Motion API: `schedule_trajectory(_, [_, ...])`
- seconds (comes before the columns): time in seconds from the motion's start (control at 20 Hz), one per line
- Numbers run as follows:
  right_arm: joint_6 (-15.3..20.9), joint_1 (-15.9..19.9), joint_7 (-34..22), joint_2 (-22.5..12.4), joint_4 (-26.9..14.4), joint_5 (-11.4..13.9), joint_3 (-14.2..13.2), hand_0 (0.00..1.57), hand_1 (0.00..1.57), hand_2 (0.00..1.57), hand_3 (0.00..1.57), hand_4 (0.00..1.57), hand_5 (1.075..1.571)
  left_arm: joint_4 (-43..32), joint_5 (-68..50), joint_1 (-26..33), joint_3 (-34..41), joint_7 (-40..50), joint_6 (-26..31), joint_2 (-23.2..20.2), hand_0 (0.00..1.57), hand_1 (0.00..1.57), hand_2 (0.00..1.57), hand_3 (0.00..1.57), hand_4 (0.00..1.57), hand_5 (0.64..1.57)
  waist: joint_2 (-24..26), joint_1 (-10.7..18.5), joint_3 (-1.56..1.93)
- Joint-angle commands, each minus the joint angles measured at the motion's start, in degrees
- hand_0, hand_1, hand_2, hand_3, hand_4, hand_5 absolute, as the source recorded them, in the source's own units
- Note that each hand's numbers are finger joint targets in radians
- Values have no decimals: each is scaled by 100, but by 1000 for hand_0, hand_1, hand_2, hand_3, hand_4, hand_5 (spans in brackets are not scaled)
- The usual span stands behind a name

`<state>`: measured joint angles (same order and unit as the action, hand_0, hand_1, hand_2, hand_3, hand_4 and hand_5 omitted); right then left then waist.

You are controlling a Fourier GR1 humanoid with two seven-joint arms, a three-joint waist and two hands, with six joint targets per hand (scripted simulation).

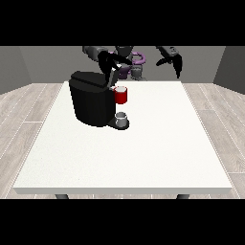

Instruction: Insert the coffee pod into the coffee machine and close the lid

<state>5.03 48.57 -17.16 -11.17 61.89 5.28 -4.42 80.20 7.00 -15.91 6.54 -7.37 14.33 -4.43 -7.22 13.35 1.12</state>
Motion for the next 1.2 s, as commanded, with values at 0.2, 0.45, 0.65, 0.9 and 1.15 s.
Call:
schedule_trajectory(0.2, [-184, 1162, 338, -80, 287, 295, 394, 0, 0, 0, 0, 160, 1571, -67, -82, -726, 104, 85, 56, -164, 0, 0, 0, 0, 424, 1571, -581, 579, -114])
schedule_trajectory(0.45, [-40, 1510, 428, -81, -186, 503, 344, 0, 0, 0, 0, 87, 1571, 110, -197, -337, -64, -99, 264, -69, 0, 0, 0, 0, 368, 1571, -579, 955, -115])
schedule_trajectory(0.65, [-84, 1959, 413, -75, -547, 664, 378, 0, 0, 0, 0, 0, 1571, 143, -261, -535, -43, 87, 261, -93, 0, 0, 0, 0, 418, 1571, -647, 964, -114])
schedule_trajectory(0.9, [87, 2520, 584, -52, -795, 830, 334, 0, 0, 0, 0, 0, 1571, 46, -456, -881, 106, -98, 480, -301, 0, 0, 0, 0, 0, 1571, -1126, 1126, -116])
schedule_trajectory(1.15, [-51, 2633, 833, -34, -1115, 703, 177, 0, 0, 0, 0, 0, 1571, 93, -502, -925, 186, -42, 520, -442, 0, 0, 0, 0, 328, 1571, -1235, 1130, -114])
